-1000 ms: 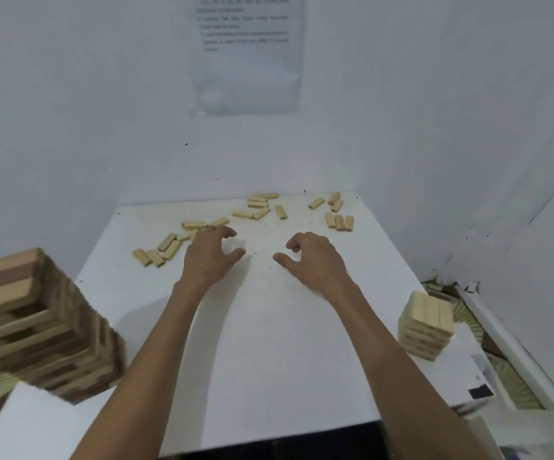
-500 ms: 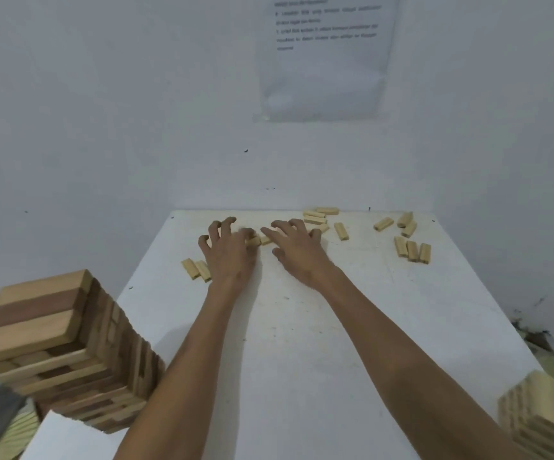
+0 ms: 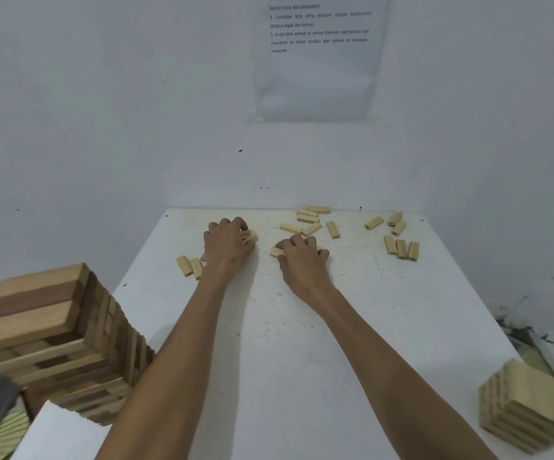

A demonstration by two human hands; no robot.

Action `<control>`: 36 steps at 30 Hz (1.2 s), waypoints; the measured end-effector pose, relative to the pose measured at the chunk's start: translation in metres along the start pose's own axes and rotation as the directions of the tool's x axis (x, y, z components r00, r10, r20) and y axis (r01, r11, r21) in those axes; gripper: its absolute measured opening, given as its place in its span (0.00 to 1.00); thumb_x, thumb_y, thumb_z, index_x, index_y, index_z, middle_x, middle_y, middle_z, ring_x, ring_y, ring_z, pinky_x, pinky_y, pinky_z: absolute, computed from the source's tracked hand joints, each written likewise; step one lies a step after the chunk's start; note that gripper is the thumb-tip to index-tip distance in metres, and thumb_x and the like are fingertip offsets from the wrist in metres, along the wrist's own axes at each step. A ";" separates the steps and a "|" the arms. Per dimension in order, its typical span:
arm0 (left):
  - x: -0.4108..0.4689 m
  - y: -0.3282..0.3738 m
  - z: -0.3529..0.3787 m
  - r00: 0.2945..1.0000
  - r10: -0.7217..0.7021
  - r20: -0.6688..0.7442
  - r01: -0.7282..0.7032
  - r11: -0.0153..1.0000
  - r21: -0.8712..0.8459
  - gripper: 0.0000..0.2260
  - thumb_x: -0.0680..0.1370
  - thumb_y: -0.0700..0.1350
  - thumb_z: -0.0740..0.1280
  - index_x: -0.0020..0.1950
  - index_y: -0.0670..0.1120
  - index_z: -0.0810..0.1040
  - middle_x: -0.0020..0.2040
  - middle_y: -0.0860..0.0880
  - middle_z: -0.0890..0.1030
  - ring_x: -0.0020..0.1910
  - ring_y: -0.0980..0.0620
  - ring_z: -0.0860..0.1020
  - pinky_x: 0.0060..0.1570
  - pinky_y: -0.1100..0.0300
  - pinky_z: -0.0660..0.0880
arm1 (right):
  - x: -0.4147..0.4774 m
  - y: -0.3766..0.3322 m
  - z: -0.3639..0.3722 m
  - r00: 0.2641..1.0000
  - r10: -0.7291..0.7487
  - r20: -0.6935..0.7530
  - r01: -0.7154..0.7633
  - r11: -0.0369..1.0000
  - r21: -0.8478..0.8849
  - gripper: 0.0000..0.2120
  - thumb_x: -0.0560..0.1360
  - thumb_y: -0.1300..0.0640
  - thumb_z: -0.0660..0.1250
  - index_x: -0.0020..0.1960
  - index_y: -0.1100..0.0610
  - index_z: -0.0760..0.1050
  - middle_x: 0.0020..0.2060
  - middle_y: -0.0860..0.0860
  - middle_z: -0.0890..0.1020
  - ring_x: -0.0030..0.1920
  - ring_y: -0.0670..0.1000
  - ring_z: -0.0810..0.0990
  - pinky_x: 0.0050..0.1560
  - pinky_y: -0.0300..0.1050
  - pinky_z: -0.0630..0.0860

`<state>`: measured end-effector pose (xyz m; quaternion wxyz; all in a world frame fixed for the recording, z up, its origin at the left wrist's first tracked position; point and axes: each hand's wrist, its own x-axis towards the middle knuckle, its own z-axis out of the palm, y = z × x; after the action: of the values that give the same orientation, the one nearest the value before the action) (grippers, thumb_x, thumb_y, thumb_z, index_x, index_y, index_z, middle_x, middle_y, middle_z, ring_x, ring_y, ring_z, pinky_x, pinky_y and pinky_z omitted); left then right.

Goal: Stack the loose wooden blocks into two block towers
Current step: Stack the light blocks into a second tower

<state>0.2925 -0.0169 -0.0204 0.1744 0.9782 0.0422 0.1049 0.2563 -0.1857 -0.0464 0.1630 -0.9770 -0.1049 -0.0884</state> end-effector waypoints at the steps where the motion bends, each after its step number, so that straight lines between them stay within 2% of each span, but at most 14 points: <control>1: -0.001 0.002 0.001 1.000 0.013 -0.010 -0.013 1.000 0.007 0.12 0.80 0.48 0.67 0.62 0.49 0.78 0.59 0.46 0.80 0.63 0.40 0.72 0.60 0.49 0.67 | -0.004 0.002 0.000 1.000 -0.002 -0.007 0.003 1.000 0.015 0.15 0.86 0.53 0.56 0.70 0.51 0.72 0.65 0.50 0.73 0.64 0.56 0.67 0.59 0.57 0.64; 5: -0.009 0.016 0.005 0.996 0.067 -0.053 -0.068 0.997 -0.030 0.08 0.81 0.48 0.66 0.59 0.50 0.80 0.53 0.50 0.82 0.62 0.44 0.73 0.57 0.48 0.63 | -0.012 0.007 -0.006 1.000 0.021 -0.016 -0.020 0.998 0.058 0.15 0.86 0.49 0.56 0.68 0.50 0.74 0.64 0.48 0.75 0.63 0.55 0.68 0.56 0.55 0.63; 8: -0.016 0.019 0.007 0.993 0.102 -0.063 -0.108 0.989 -0.099 0.07 0.80 0.50 0.70 0.54 0.49 0.83 0.53 0.50 0.84 0.58 0.45 0.76 0.59 0.48 0.65 | -0.018 0.010 -0.010 0.998 0.053 -0.020 -0.052 0.995 0.085 0.15 0.85 0.48 0.57 0.69 0.50 0.74 0.64 0.48 0.76 0.64 0.55 0.68 0.56 0.54 0.63; 11: -0.019 0.017 0.006 0.987 0.126 -0.096 -0.136 0.986 -0.101 0.08 0.80 0.48 0.69 0.55 0.47 0.85 0.52 0.48 0.86 0.56 0.42 0.79 0.57 0.48 0.67 | -0.023 0.013 -0.015 0.994 0.100 -0.042 -0.094 0.988 0.121 0.16 0.86 0.48 0.56 0.69 0.51 0.74 0.64 0.49 0.77 0.64 0.55 0.69 0.57 0.55 0.64; 15: -0.035 0.027 -0.004 0.954 0.147 -0.263 -0.160 0.987 -0.028 0.11 0.81 0.56 0.69 0.53 0.50 0.86 0.46 0.50 0.86 0.57 0.43 0.76 0.54 0.49 0.63 | -0.033 0.016 -0.023 0.987 0.148 -0.061 -0.132 0.968 0.215 0.15 0.85 0.49 0.58 0.69 0.51 0.75 0.63 0.49 0.78 0.64 0.56 0.70 0.57 0.55 0.65; 16: -0.043 0.029 -0.007 0.953 0.170 -0.252 -0.192 0.979 -0.064 0.11 0.80 0.56 0.70 0.53 0.50 0.86 0.47 0.51 0.86 0.55 0.45 0.77 0.53 0.50 0.67 | -0.037 0.016 -0.027 0.987 0.146 -0.064 -0.129 0.966 0.224 0.15 0.85 0.50 0.59 0.69 0.51 0.75 0.63 0.49 0.78 0.64 0.55 0.70 0.57 0.55 0.65; 18: -0.065 0.032 -0.014 0.979 0.142 -0.149 -0.183 0.931 -0.317 0.11 0.78 0.54 0.73 0.53 0.48 0.86 0.46 0.53 0.85 0.47 0.52 0.80 0.46 0.59 0.72 | -0.048 0.015 -0.033 0.993 0.111 -0.050 -0.099 0.974 0.202 0.14 0.85 0.50 0.59 0.68 0.51 0.75 0.63 0.49 0.78 0.64 0.55 0.71 0.58 0.55 0.66; 20: -0.089 0.033 -0.017 0.996 0.073 -0.048 -0.087 0.874 -0.478 0.09 0.76 0.53 0.75 0.49 0.48 0.86 0.42 0.56 0.84 0.42 0.58 0.80 0.38 0.69 0.69 | -0.063 0.016 -0.040 0.998 0.068 -0.006 -0.067 0.986 0.155 0.13 0.84 0.50 0.60 0.66 0.51 0.76 0.62 0.50 0.77 0.63 0.55 0.71 0.57 0.54 0.67; 22: -0.117 0.030 -0.014 1.000 0.014 0.021 -0.002 0.869 -0.494 0.10 0.75 0.55 0.76 0.45 0.49 0.86 0.39 0.57 0.84 0.41 0.59 0.80 0.37 0.70 0.69 | -0.086 0.016 -0.045 0.997 0.062 0.050 -0.068 0.990 0.121 0.13 0.84 0.49 0.61 0.66 0.49 0.77 0.63 0.50 0.75 0.63 0.54 0.70 0.55 0.52 0.66; 24: -0.143 0.026 -0.013 0.997 -0.044 0.063 0.070 0.854 -0.515 0.12 0.73 0.58 0.78 0.42 0.50 0.85 0.38 0.56 0.84 0.40 0.59 0.80 0.37 0.66 0.71 | -0.113 0.017 -0.048 0.996 0.065 0.060 -0.071 0.992 0.100 0.13 0.84 0.49 0.61 0.66 0.47 0.77 0.62 0.49 0.74 0.63 0.53 0.69 0.56 0.51 0.65; 27: -0.170 0.022 -0.017 0.991 -0.080 0.107 0.127 0.808 -0.575 0.13 0.69 0.55 0.82 0.39 0.49 0.84 0.38 0.54 0.84 0.39 0.57 0.80 0.34 0.68 0.71 | -0.152 0.019 -0.054 0.998 0.044 0.047 -0.050 0.992 0.120 0.12 0.84 0.50 0.61 0.65 0.44 0.78 0.60 0.46 0.74 0.62 0.52 0.69 0.54 0.50 0.64; 30: -0.194 0.024 -0.024 0.988 -0.058 0.141 0.129 0.806 -0.578 0.13 0.66 0.51 0.84 0.39 0.47 0.83 0.38 0.51 0.84 0.38 0.54 0.79 0.34 0.68 0.72 | -0.187 0.023 -0.058 0.998 -0.005 0.062 -0.005 0.987 0.161 0.12 0.84 0.52 0.63 0.64 0.45 0.79 0.58 0.46 0.74 0.60 0.51 0.69 0.52 0.49 0.63; 32: -0.209 0.026 -0.027 0.985 -0.037 0.168 0.130 0.801 -0.585 0.15 0.64 0.51 0.85 0.40 0.47 0.83 0.39 0.50 0.84 0.37 0.54 0.79 0.35 0.67 0.72 | -0.206 0.025 -0.059 0.996 -0.047 0.075 0.031 0.980 0.199 0.13 0.84 0.54 0.63 0.66 0.46 0.79 0.58 0.45 0.75 0.59 0.50 0.70 0.53 0.49 0.65; 36: -0.228 0.030 -0.028 0.979 0.047 0.199 0.087 0.787 -0.611 0.15 0.64 0.57 0.84 0.38 0.49 0.84 0.34 0.52 0.83 0.32 0.58 0.76 0.33 0.68 0.69 | -0.226 0.028 -0.067 0.989 -0.096 0.110 0.060 0.954 0.292 0.22 0.83 0.56 0.63 0.76 0.47 0.67 0.58 0.41 0.75 0.57 0.45 0.68 0.61 0.47 0.68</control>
<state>0.0657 -0.0630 -0.0274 0.4883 0.8726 -0.0020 0.0104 0.0358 -0.2743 -0.0397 0.2931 -0.9415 -0.1651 -0.0185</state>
